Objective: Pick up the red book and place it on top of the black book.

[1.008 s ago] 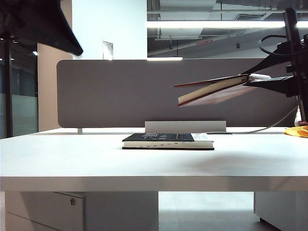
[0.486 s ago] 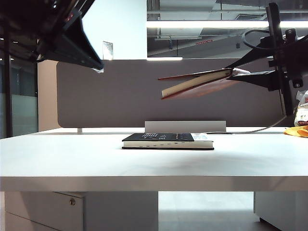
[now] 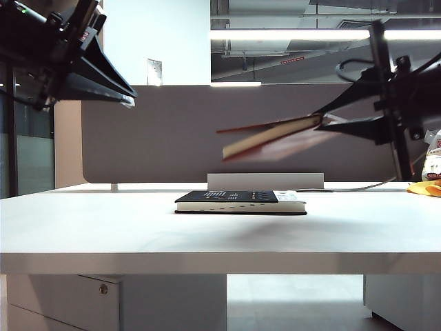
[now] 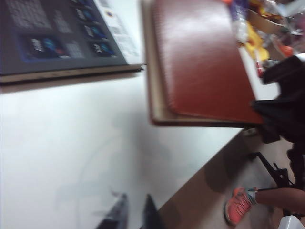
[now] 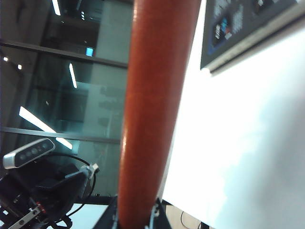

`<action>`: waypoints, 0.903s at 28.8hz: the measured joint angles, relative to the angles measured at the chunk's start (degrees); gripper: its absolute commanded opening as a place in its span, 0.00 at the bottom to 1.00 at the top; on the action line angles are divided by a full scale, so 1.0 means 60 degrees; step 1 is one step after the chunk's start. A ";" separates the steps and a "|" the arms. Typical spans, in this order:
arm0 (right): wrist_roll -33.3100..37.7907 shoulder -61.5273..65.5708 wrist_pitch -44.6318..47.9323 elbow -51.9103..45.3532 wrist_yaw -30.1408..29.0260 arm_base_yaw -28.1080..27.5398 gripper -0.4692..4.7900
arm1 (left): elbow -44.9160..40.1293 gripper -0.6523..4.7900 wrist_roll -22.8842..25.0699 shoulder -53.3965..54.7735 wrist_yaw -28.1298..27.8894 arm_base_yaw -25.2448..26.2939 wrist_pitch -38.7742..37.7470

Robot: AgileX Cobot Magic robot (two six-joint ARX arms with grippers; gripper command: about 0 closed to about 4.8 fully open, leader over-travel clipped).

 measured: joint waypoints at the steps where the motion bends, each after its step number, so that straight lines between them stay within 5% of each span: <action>1: 0.0007 0.0095 -0.0033 0.0055 0.0011 0.0040 0.09 | 0.0000 0.22 -0.0011 0.0066 0.0033 0.0000 0.0051; 26: 0.0069 0.0925 -0.0237 0.1024 0.0219 0.0375 0.09 | 0.1785 0.22 -0.0670 0.2178 0.0557 -0.0004 0.0044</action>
